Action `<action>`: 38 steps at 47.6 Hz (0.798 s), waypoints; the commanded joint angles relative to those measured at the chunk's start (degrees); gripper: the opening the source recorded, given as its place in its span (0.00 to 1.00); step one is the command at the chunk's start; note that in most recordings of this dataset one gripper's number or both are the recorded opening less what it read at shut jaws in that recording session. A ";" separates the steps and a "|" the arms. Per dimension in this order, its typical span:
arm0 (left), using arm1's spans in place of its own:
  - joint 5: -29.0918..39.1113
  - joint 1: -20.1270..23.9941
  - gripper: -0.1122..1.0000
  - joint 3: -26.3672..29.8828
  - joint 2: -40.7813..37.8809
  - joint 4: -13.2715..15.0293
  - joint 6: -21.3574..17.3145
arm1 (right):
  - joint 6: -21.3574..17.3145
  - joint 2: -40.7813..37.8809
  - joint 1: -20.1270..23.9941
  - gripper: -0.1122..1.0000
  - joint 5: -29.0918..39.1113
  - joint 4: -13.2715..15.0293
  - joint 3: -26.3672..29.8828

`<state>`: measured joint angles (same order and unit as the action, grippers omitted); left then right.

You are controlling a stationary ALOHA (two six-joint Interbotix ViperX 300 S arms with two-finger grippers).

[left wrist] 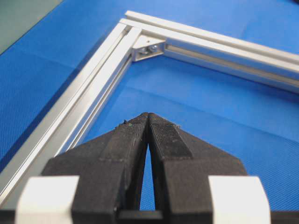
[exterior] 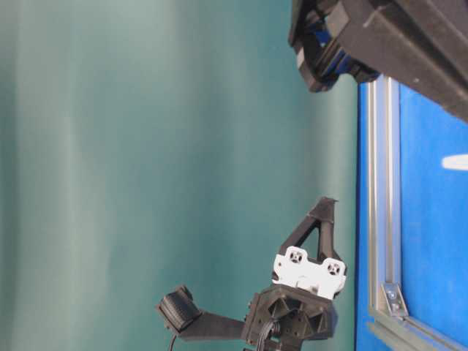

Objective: Insert the wire through the string loop located in the center.
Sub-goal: 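Lower the right gripper onto the black USB cable near its plug and close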

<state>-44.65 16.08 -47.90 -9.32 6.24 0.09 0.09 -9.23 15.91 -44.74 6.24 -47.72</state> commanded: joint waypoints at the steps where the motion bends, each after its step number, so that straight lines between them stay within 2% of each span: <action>1: 1.05 -0.18 0.10 0.35 2.99 -1.14 -0.09 | -0.09 2.46 0.97 0.10 0.09 0.18 0.97; 6: 1.58 0.00 0.10 0.26 2.99 -1.32 -0.09 | -1.14 3.08 1.67 0.06 2.11 0.18 1.58; 15: 1.49 0.09 0.10 0.62 2.99 -1.32 -0.26 | -4.22 3.69 1.93 0.06 5.62 0.18 1.93; 23: 1.58 0.09 0.10 0.70 3.08 -1.32 -0.35 | -5.98 3.69 2.11 0.07 6.06 0.18 2.02; 26: 1.58 0.09 0.10 0.70 3.08 -1.32 -0.35 | -6.15 3.69 2.20 0.12 6.15 0.09 2.11; 30: 1.58 0.09 0.10 0.70 3.08 -1.32 -0.35 | -6.15 3.69 2.29 0.25 6.15 0.00 2.20; 38: 1.58 0.09 0.10 0.70 2.99 -1.32 -0.35 | -6.33 3.52 2.46 0.69 8.00 -1.32 2.46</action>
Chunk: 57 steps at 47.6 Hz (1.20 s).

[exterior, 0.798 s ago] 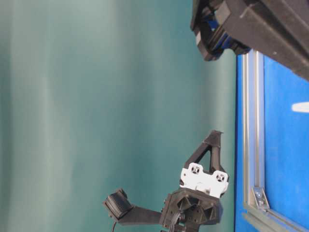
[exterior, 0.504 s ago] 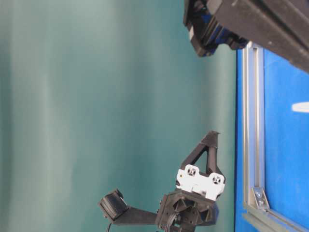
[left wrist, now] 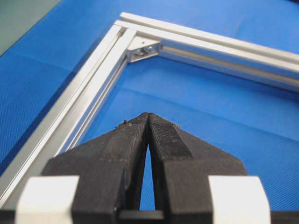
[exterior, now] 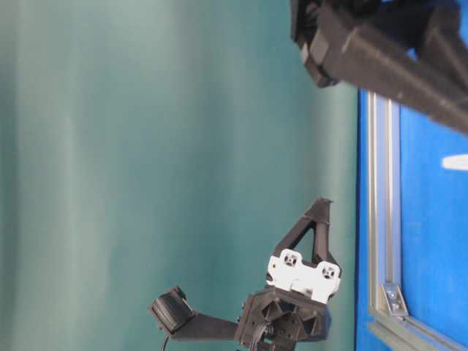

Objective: Insert the wire through the string loop located in the center.
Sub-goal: 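Lower the right gripper onto the black USB cable near its plug and close, then lift the USB cable with the right gripper and carry it toward the zip-tie loop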

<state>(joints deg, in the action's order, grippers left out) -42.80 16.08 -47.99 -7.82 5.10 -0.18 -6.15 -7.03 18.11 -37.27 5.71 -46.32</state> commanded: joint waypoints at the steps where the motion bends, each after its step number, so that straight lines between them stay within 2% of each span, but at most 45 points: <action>1: -0.35 0.09 0.10 0.79 1.49 -0.18 -0.09 | -0.09 1.32 0.26 0.74 0.79 -0.97 1.14; 3: -0.26 0.09 0.10 0.79 1.49 -0.18 -0.09 | -0.09 1.14 0.35 0.84 1.23 -1.23 1.23; 5: -0.26 0.09 0.10 0.79 1.58 -0.18 -0.09 | -0.09 0.97 0.53 0.87 1.58 -1.49 1.41; 10: -0.35 0.09 0.10 0.79 1.49 -0.18 -0.09 | -0.18 -0.35 0.97 0.79 1.76 -2.02 1.93; 26: -0.35 0.09 0.10 0.97 1.49 -0.18 -0.09 | -0.88 -8.17 1.32 0.79 1.49 -6.24 3.87; 37: -0.26 0.09 0.10 0.97 1.58 -0.26 -0.09 | -0.88 -12.13 1.32 0.79 1.58 -7.47 5.27; 50: -0.35 0.09 0.10 1.05 1.58 -0.18 -0.09 | -0.79 -12.57 1.32 0.78 1.76 -8.09 4.83; 57: -0.35 0.09 0.10 1.14 1.49 -0.18 -0.09 | -0.44 -12.57 1.32 0.70 1.76 -7.82 4.75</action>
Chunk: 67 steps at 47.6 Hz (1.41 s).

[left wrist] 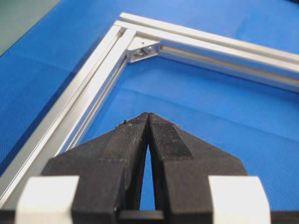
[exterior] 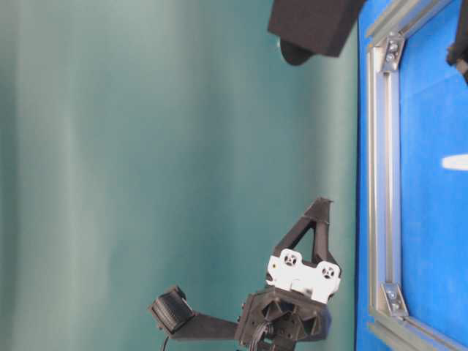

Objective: Insert the wire through the string loop located in the center.
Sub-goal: 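Lift the USB cable with the right gripper and carry it toward the zip-tie loop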

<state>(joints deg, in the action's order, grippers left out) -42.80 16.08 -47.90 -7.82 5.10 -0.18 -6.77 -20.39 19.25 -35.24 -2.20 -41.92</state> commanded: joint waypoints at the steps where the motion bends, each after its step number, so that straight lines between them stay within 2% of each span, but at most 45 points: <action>1: -0.35 0.09 0.10 1.05 1.58 -0.18 -0.09 | 0.26 0.79 0.18 0.68 -0.18 0.09 0.35; 9: -0.35 0.18 0.10 1.05 1.58 -0.18 -0.09 | 0.53 1.05 0.18 0.28 -0.26 0.18 -0.09; 13: -0.26 0.26 0.10 1.05 1.58 -0.18 -0.09 | 0.35 1.14 0.18 0.13 -0.26 0.18 -0.35; 16: -0.26 0.35 0.10 1.05 1.58 -0.26 -0.09 | 0.35 1.14 0.18 0.08 -0.26 0.18 -0.26; 32: -0.35 0.35 0.10 1.05 1.58 -0.35 -0.09 | -0.09 1.67 0.18 0.08 0.70 0.26 0.00; 52: -0.26 0.35 0.10 1.05 1.58 -0.44 -0.09 | 0.00 13.89 0.26 0.08 17.14 0.18 2.46; 67: -0.35 0.35 0.10 1.14 1.58 -0.35 -0.09 | 0.00 18.28 0.70 0.08 22.24 0.26 3.60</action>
